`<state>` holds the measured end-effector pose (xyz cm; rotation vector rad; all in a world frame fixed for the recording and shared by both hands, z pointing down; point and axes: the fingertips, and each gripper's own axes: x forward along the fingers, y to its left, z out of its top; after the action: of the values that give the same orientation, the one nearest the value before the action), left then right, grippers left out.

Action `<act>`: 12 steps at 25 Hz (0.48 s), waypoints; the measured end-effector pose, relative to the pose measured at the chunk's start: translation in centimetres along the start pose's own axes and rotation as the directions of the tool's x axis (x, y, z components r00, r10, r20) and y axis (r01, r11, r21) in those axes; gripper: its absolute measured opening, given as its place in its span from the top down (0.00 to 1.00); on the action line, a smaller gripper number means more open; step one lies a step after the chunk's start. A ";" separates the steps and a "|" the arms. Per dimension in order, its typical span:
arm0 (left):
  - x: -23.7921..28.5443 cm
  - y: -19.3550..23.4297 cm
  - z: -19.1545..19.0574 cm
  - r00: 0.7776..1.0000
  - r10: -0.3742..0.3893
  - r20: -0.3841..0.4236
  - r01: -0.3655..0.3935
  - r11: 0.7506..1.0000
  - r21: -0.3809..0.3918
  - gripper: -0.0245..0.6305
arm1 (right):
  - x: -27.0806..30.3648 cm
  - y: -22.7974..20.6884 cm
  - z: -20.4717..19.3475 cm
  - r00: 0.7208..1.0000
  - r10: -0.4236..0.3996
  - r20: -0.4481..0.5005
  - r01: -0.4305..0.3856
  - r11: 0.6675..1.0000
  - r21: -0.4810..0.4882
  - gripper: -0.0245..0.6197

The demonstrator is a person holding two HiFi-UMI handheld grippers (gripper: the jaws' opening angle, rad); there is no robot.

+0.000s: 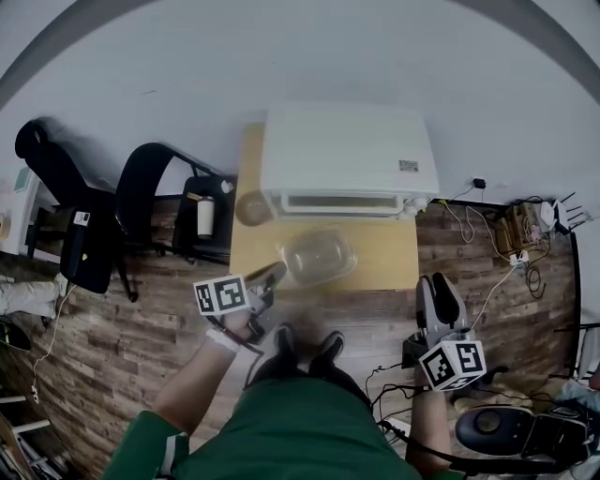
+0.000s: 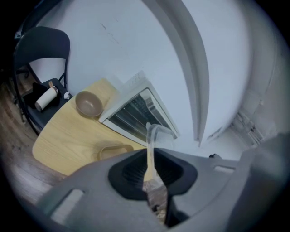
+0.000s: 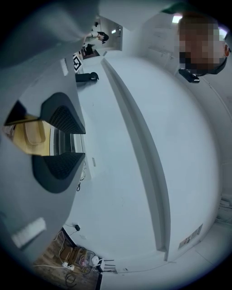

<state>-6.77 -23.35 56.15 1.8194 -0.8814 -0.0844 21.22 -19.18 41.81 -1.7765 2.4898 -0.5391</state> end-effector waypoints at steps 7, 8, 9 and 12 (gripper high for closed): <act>-2.5 -3.9 2.3 0.997 -0.041 0.069 0.036 0.997 0.075 0.90 | 0.1 0.8 1.4 1.000 0.023 0.021 -0.022 1.000 -0.017 0.76; -2.8 -4.5 2.7 0.996 -0.047 0.079 0.041 0.996 0.084 0.90 | 0.1 0.9 1.6 0.999 0.025 0.023 -0.025 1.000 -0.019 0.76; -3.2 -5.1 3.0 0.995 -0.054 0.090 0.046 0.995 0.091 0.90 | 0.1 1.0 1.9 0.999 0.027 0.025 -0.027 0.999 -0.022 0.76; -4.2 -6.4 4.2 0.990 -0.074 0.121 0.062 0.993 0.103 0.90 | 0.2 1.5 2.5 0.999 0.027 0.028 -0.027 0.999 -0.028 0.76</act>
<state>-8.36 -23.09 47.58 1.9537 -0.9247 -0.2022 20.35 -19.56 39.06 -1.7447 2.5113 -0.4768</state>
